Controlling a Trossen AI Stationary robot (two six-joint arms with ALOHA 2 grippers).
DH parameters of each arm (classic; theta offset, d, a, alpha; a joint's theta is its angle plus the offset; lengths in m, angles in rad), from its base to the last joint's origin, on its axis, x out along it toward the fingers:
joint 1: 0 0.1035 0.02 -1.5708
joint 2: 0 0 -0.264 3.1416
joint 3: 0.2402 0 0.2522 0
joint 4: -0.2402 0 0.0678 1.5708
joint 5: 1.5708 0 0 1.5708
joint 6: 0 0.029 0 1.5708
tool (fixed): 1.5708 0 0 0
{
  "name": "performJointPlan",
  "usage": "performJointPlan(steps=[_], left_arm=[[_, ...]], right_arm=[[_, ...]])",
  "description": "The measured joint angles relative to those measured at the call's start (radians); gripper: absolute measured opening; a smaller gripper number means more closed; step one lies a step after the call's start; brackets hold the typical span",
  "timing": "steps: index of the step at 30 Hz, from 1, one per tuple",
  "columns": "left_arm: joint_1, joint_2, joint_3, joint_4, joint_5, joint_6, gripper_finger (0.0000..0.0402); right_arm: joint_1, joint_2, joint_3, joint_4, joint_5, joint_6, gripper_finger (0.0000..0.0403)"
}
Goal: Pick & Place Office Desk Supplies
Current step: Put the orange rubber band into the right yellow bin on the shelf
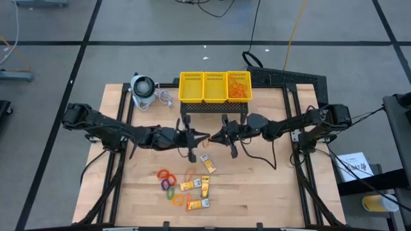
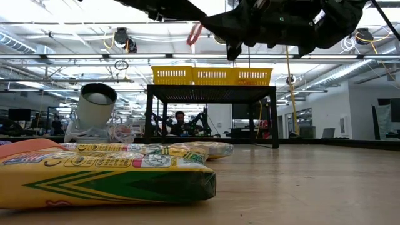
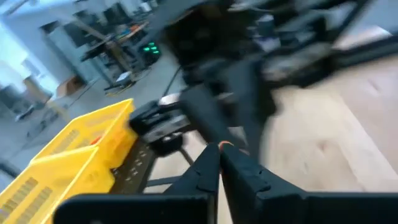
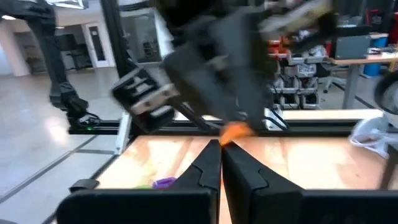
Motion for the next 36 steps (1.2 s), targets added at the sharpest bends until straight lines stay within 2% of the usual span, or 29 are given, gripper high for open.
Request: performJointPlan(steps=[8, 12, 15, 21, 23, 29, 36], left_arm=[[0.000, -0.003, 0.000, 0.032, -0.087, -0.150, 0.0140], [-0.006, -0.045, 0.000, 0.004, -0.062, -0.160, 0.0184], [-0.014, -0.106, 0.000, -0.082, -0.050, -0.238, 0.0200], [0.006, -0.242, -0.002, -0.386, -0.052, -0.416, 0.0191], [0.006, -0.270, -0.029, -0.419, -0.049, -0.450, 0.0182], [0.009, -0.345, -0.163, -0.325, -0.050, -0.430, 0.0153], [0.012, -0.485, -0.321, -0.198, -0.078, -0.424, 0.0133]], right_arm=[[0.000, 0.000, 0.000, -0.019, -0.002, 0.000, 0.0000], [0.000, 0.000, 0.000, -0.036, -0.002, 0.000, 0.0000], [-0.002, -0.003, 0.000, -0.062, -0.003, 0.000, 0.0000], [-0.006, -0.097, 0.001, -0.238, 0.004, 0.001, 0.0000], [-0.007, -0.135, 0.000, -0.297, 0.037, -0.018, 0.0000], [-0.029, -0.272, 0.000, -0.485, 0.287, -0.047, 0.0000], [-0.111, -0.407, 0.085, -0.673, 0.348, -0.049, 0.0000]])
